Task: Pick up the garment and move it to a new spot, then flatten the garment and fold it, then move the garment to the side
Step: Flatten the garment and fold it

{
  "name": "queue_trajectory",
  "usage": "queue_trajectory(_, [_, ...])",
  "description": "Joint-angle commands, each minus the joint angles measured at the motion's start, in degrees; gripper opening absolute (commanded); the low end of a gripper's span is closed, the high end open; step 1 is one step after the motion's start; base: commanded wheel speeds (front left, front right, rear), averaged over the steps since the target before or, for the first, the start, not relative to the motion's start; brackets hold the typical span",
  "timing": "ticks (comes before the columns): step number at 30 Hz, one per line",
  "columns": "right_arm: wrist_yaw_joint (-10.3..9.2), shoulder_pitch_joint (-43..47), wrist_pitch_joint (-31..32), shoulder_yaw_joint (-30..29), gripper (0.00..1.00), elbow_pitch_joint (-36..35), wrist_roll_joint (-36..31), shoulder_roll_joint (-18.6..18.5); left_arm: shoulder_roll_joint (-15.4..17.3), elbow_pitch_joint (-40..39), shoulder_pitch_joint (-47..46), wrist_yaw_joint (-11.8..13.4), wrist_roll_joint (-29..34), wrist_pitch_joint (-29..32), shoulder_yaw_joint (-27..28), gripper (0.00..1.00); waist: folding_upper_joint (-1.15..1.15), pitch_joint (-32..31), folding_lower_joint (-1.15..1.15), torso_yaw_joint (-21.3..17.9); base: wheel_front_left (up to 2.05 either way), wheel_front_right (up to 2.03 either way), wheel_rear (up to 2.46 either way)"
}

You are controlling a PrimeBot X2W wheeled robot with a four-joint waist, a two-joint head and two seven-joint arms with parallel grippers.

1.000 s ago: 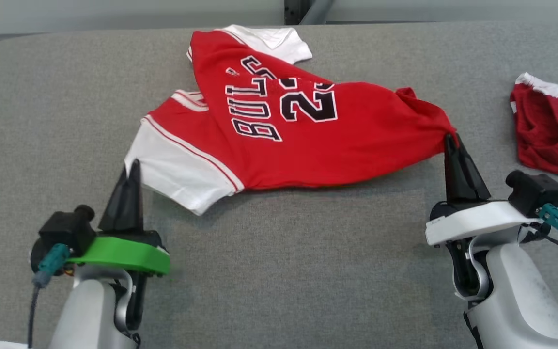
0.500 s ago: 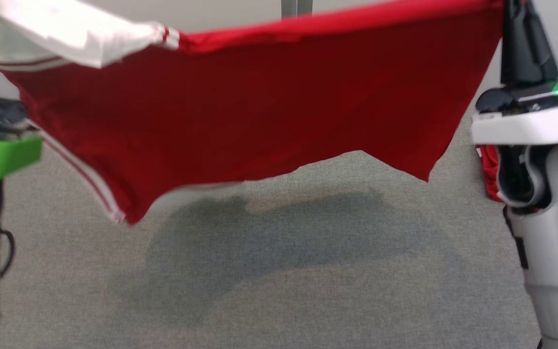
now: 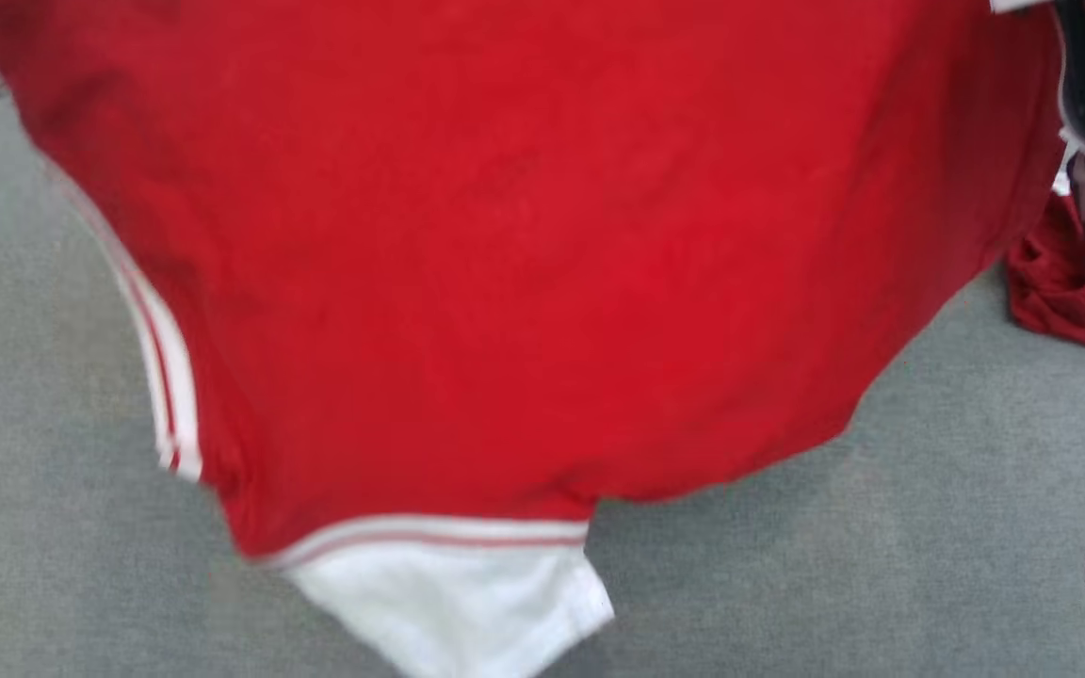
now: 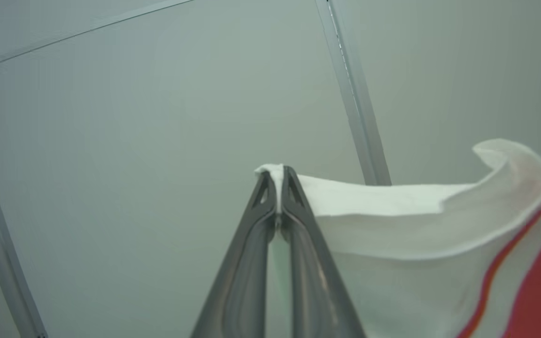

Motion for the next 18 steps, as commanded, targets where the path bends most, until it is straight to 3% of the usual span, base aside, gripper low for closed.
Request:
queue_trajectory(1, [-0.04,-3.69,-0.73,-0.58,0.0,3.2,-1.63,-0.29,-0.69,3.03,-4.36,0.12,-0.05,-1.53,-0.95,0.0,0.07,11.9,0.0,1.53,0.0,0.0,0.0])
queue_trajectory(11, [-0.07,-25.46,-7.33,-7.2,0.0,19.62,-12.64,-0.01,-1.6,19.0,-26.7,0.12,4.77,-12.23,-6.44,0.0,0.07,16.12,0.0,1.74,0.0,0.0,0.0])
queue_trajectory(14, [-0.07,-25.72,-8.32,-6.79,0.0,23.3,-13.99,-0.05,-2.24,22.48,-28.2,0.12,4.94,-14.35,-7.31,0.0,0.07,15.91,0.0,1.83,0.0,0.0,0.0])
queue_trajectory(18, [-0.07,-20.14,-9.12,-5.35,0.0,28.22,-12.78,-0.41,-3.41,26.99,-22.22,0.13,3.52,-15.3,-7.3,0.0,0.07,15.64,0.0,1.92,0.0,0.0,0.0])
